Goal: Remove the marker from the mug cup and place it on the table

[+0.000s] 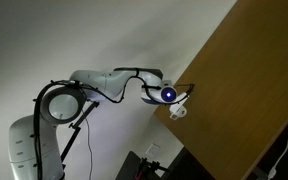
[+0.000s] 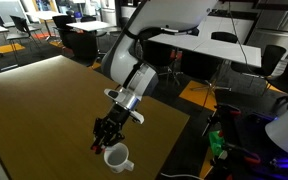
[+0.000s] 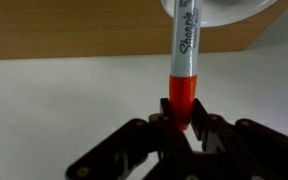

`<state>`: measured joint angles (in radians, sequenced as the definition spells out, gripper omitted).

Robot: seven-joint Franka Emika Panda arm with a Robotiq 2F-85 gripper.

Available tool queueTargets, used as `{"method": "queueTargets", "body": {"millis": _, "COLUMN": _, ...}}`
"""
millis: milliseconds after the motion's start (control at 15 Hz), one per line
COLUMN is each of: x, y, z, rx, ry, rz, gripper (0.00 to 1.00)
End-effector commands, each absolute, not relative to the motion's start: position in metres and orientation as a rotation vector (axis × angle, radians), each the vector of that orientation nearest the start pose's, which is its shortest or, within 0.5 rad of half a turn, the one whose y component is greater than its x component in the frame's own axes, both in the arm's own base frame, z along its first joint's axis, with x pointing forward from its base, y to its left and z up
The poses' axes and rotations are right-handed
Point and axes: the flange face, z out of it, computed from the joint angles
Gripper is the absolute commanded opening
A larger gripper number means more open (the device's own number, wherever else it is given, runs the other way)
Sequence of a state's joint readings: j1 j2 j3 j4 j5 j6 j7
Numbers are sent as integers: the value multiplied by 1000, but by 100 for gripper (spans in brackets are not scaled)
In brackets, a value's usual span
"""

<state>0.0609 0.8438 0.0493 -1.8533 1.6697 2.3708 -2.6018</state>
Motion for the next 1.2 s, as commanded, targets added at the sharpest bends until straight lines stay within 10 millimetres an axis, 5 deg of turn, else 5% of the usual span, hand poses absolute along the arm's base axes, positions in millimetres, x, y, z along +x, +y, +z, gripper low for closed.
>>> {"method": "queueTargets", "body": {"millis": 0, "x": 577, "y": 70, "z": 79, "rx": -2009, "ry": -1364, "rz": -1049, "gripper": 6}}
{"method": "queueTargets", "body": {"millis": 533, "x": 553, "y": 43, "z": 115, "rx": -2071, "ry": -1353, "rz": -1051, "gripper": 6}}
{"method": "queueTargets", "body": {"millis": 1133, "x": 501, "y": -37, "z": 83, "rx": -2354, "ry": -1213, "rz": -893, "gripper": 6}}
